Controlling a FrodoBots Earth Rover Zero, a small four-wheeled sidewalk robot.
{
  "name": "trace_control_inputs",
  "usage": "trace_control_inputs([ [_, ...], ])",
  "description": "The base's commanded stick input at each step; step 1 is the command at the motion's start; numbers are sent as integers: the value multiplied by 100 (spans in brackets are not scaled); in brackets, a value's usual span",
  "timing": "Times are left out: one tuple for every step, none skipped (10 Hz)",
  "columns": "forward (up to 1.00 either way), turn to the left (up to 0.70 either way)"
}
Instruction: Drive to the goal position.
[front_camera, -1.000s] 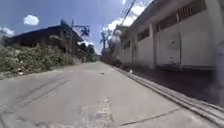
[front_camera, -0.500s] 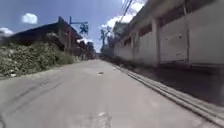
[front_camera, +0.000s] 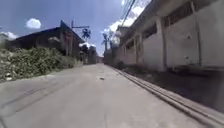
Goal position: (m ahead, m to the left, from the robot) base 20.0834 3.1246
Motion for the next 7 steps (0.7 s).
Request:
trace_control_inputs([
  [85,0],
  [85,0],
  [85,0],
  [85,0],
  [85,0],
  [85,0],
  [85,0],
])
